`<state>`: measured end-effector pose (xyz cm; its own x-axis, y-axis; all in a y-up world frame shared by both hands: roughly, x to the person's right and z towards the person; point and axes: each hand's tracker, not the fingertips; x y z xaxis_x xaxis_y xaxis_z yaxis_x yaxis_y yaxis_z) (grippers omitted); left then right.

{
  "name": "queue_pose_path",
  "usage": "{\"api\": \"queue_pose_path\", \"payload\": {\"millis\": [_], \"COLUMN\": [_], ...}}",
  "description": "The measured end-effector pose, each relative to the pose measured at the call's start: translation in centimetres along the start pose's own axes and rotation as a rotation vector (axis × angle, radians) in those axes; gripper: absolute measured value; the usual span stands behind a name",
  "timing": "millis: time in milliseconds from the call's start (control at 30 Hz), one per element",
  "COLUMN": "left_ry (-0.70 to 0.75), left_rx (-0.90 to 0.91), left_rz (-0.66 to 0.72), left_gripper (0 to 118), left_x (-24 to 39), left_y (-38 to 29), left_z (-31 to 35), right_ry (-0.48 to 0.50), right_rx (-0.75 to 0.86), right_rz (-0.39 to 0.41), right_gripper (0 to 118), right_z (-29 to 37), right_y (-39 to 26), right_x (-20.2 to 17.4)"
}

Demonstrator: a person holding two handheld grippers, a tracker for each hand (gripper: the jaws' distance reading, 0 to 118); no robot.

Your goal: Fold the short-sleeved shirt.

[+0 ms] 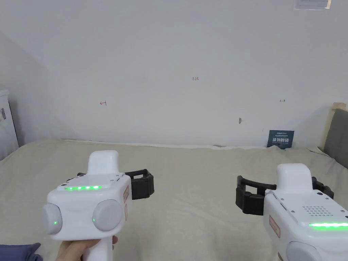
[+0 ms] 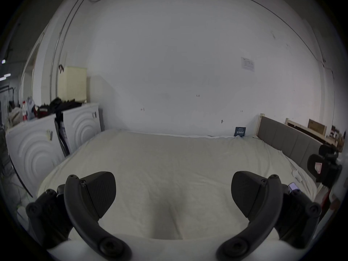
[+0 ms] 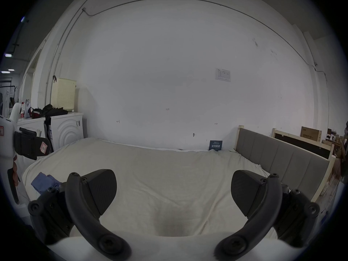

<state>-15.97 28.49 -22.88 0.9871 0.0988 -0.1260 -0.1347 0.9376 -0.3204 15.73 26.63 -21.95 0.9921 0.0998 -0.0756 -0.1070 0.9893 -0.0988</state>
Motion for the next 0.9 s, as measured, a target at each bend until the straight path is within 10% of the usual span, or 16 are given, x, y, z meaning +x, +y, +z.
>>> {"api": "queue_pose_path", "payload": {"millis": [500,567,900], "left_ry": [0.206,0.027,0.065], "left_rx": [0.043,0.158,0.167], "left_rz": [-0.164,-0.141,-0.137], "left_gripper": [118,118,118], "left_x": [2.0,1.3,0.8], "left_y": [-0.9,-1.3,-1.9], "left_z": [1.3,1.7,2.4], "right_ry": [0.022,0.010,0.017], "right_rx": [-0.011,-0.016,0.009], "right_rz": [-0.007,0.008,0.017], "right_gripper": [118,118,118], "right_z": [1.1,0.9,1.6], "right_y": [-0.2,0.0,0.0], "right_x": [-0.7,-0.5,-1.0]}}
